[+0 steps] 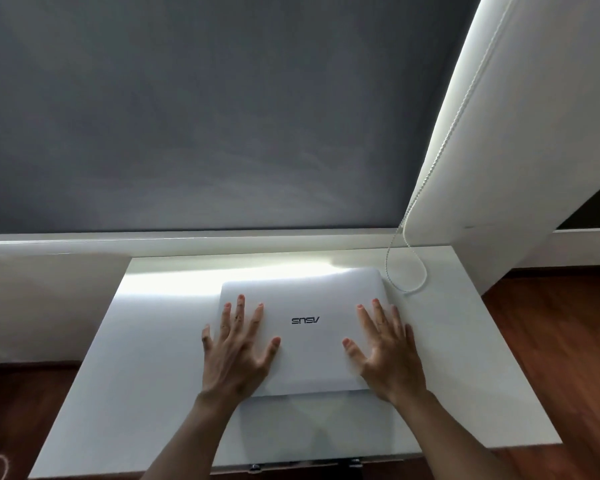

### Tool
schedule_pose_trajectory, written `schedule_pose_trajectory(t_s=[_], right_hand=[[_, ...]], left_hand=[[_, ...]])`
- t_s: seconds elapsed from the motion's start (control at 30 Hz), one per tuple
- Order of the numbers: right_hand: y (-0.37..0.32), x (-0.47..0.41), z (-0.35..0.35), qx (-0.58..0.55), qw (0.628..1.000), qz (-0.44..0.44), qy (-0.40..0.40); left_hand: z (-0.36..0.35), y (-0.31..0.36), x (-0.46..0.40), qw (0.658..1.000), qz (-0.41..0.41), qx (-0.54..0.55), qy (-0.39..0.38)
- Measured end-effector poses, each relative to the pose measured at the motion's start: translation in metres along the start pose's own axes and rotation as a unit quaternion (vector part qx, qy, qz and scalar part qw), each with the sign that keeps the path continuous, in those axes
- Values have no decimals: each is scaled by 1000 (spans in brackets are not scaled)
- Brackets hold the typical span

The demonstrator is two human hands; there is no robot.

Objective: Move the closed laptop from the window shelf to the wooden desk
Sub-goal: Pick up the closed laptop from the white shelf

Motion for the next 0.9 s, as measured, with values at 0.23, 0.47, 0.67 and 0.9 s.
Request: schedule_pose_trajectory(t_s=[0.23, 0.47, 0.67, 0.9], right_hand=[[28, 9, 2, -130, 986, -98, -26], [30, 12, 3, -198, 970, -138, -14], [28, 10, 13, -265, 950, -165, -27], [36, 0, 24, -334, 919, -205, -47]], left_hand=[[5, -9, 6, 996, 84, -16, 15], [3, -10, 12, 981, 190, 32, 3], [10, -20, 4, 965, 224, 137, -5], [23, -23, 3, 957, 241, 162, 6]])
Point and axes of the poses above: each hand's wrist, its own x-axis away from the middle knuckle, its own z-axis out of the back of the hand, y = z × x, the point moved 6 cm from there along -x, towards the middle knuckle, and after that the axes turned 13 degrees about y, right-handed, at the moved point
